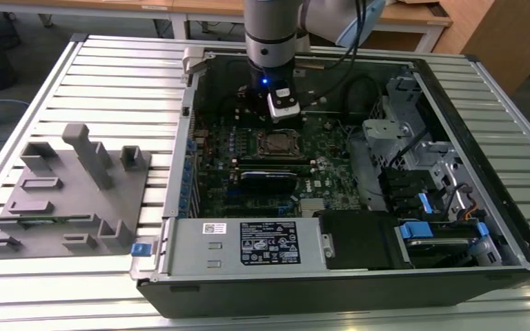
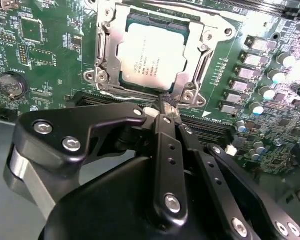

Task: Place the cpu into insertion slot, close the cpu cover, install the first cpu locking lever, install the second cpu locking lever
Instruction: 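Install the first cpu locking lever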

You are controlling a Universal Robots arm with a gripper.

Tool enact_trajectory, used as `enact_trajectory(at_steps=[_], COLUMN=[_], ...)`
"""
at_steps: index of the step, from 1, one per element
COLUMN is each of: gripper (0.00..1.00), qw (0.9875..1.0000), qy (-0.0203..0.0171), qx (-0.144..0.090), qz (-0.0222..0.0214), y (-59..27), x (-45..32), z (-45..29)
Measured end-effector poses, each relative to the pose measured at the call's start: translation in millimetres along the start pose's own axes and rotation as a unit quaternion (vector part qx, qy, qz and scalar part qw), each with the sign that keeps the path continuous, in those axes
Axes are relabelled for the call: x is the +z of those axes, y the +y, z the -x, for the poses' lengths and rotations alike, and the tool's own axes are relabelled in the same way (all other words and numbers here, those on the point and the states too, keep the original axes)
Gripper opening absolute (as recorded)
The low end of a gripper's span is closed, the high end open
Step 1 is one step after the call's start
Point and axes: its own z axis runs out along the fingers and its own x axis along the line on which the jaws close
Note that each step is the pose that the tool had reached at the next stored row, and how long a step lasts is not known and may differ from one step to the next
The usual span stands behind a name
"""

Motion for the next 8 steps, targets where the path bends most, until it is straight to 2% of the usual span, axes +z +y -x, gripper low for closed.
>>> enact_trajectory(at_steps=[2,3,4,6,7,8], gripper=[0.11,0.11,0.11,0.11,0.11,0.11], qw=[1.0000,1.0000,0.9999,0.9995,0.9993,0.9993], qy=[0.0001,0.0010,0.0032,0.0084,0.0101,0.0103], qx=[0.000,0.000,0.000,-0.001,-0.001,-0.001], qz=[-0.0002,-0.0036,-0.0112,-0.0294,-0.0364,-0.0373], y=[0.0,0.1,0.1,0.0,0.0,0.0], x=[-0.1,0.0,0.0,-0.1,-0.1,0.0], z=[0.0,0.1,0.1,0.0,0.0,0.0])
